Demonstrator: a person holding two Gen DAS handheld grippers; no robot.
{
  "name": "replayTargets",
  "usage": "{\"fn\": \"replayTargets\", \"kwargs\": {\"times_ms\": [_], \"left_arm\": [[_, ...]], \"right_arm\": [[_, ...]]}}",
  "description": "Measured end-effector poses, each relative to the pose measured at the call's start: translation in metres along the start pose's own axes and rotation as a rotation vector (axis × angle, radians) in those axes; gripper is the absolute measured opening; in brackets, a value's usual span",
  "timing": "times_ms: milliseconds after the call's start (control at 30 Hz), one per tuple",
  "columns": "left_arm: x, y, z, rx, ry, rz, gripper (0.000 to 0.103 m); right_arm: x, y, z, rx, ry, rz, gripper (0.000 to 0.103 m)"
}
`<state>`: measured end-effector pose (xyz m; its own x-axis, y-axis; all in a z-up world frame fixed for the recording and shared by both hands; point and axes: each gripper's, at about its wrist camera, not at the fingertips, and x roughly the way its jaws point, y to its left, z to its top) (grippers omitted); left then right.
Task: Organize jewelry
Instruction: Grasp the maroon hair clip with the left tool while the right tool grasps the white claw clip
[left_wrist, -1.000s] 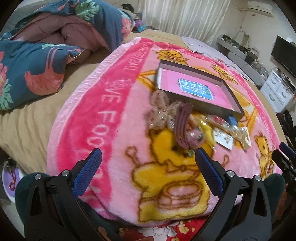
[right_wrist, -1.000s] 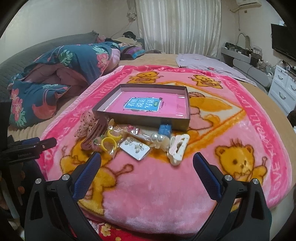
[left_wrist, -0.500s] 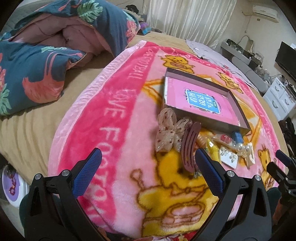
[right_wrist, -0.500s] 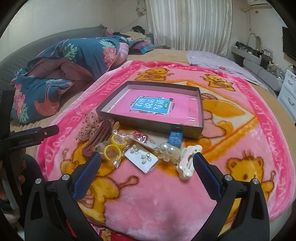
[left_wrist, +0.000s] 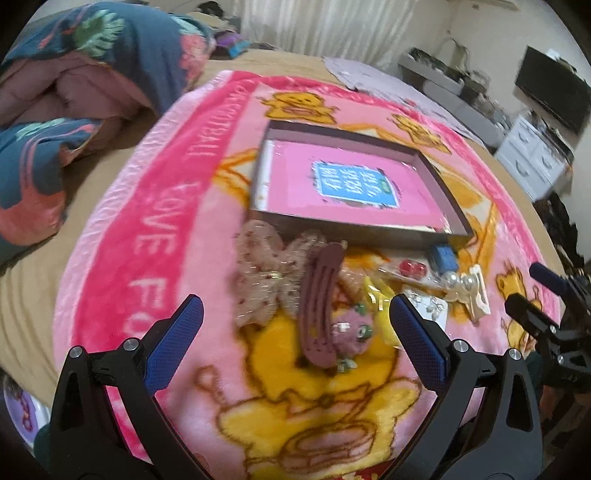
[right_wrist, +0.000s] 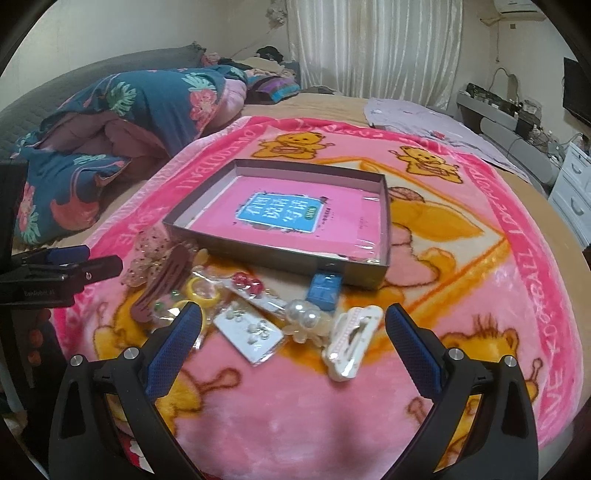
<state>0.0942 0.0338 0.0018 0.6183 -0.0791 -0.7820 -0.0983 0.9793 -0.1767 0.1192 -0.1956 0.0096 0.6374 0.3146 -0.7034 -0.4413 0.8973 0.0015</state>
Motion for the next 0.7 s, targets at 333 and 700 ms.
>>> {"fn": "replayTargets", "kwargs": {"times_ms": [333,700], "left_arm": [[0.042,-0.014,0.011,0.063,0.047,-0.040,0.091],[0.077,-0.018,0.015,0.090,0.099,-0.056,0.053]], "right_arm": [[0.007,-0.029,-0.009,0.054,0.011,-0.053,0.099],[0.027,-0.039,-0.023,0.049,0.060,-0.077,0.099]]}}
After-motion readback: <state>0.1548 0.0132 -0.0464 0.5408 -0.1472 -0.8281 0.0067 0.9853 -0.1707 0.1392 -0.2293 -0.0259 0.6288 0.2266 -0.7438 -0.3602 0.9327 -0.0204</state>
